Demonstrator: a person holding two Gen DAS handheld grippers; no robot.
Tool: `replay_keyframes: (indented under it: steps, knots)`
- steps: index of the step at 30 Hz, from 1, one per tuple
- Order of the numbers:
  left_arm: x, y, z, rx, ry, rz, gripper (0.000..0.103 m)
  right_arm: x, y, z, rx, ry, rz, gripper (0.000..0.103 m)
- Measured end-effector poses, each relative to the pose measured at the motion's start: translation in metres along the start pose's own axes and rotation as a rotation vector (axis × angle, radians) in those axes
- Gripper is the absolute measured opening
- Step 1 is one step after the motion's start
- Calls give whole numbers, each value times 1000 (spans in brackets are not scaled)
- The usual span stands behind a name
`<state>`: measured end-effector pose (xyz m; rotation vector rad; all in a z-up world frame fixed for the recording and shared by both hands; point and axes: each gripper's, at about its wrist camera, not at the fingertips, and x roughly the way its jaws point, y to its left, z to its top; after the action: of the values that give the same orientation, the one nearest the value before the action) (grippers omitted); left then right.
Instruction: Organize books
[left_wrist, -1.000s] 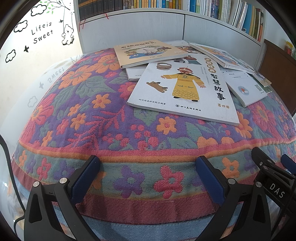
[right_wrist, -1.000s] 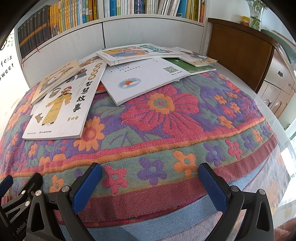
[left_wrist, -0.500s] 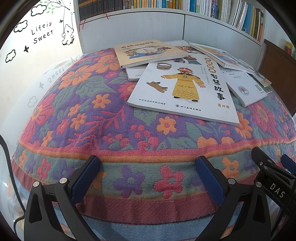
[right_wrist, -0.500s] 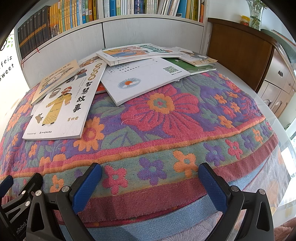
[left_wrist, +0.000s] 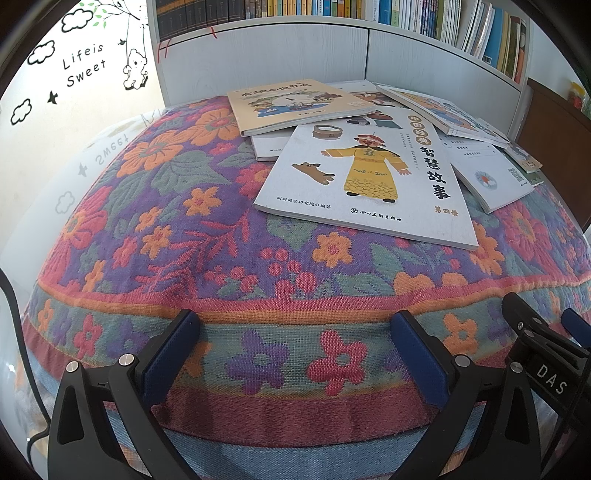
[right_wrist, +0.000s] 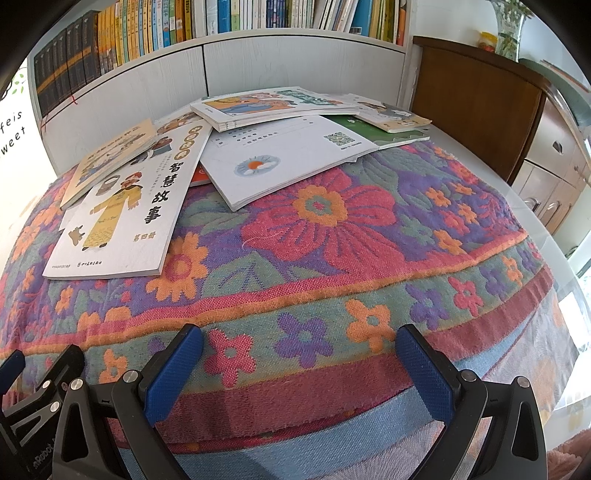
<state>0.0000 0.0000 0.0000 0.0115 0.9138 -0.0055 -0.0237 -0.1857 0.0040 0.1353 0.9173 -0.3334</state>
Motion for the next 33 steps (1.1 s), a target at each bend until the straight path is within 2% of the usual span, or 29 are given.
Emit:
replay_keyframes:
  steps: [33]
  knots:
    - [-1,-1,0,2,0,2,103,-1,0,-1,11,1,-2,103]
